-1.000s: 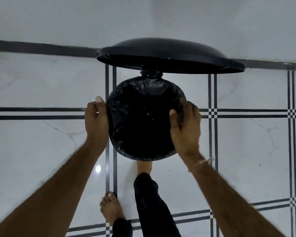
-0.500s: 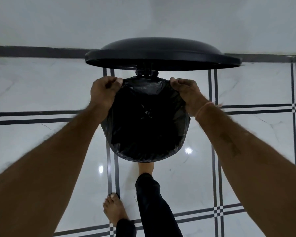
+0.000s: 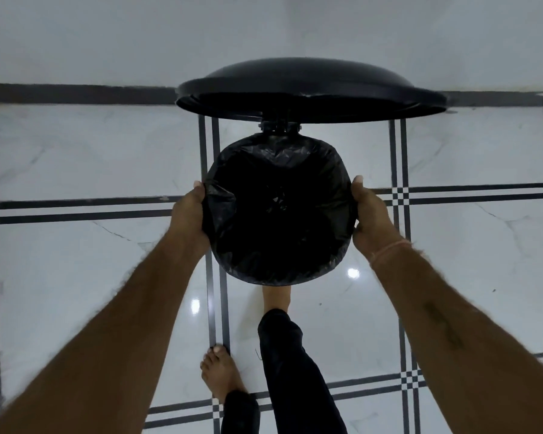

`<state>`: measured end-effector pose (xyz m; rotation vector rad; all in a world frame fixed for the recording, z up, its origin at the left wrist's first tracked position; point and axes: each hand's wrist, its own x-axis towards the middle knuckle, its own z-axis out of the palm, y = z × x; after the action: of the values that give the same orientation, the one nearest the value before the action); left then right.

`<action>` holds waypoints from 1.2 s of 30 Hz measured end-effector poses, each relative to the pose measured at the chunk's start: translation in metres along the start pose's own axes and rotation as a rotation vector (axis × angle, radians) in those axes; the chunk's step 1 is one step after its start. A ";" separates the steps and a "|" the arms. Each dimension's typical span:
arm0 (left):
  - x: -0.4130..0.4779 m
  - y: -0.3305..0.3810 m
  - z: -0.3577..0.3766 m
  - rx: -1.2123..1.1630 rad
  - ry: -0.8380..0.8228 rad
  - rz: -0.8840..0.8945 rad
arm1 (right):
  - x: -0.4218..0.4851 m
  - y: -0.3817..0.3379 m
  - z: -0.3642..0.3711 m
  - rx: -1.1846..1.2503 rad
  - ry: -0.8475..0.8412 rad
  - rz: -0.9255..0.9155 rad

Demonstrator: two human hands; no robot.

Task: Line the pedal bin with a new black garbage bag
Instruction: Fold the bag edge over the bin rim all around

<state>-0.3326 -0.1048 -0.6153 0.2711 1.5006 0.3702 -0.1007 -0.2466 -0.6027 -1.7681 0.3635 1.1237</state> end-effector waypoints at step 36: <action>-0.009 -0.053 -0.045 -0.105 -0.056 -0.064 | -0.012 0.072 -0.028 0.367 -0.039 0.195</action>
<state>-0.3735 -0.1590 -0.6303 0.1486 1.4266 0.3859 -0.1407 -0.3081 -0.6309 -1.4081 0.6849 1.1419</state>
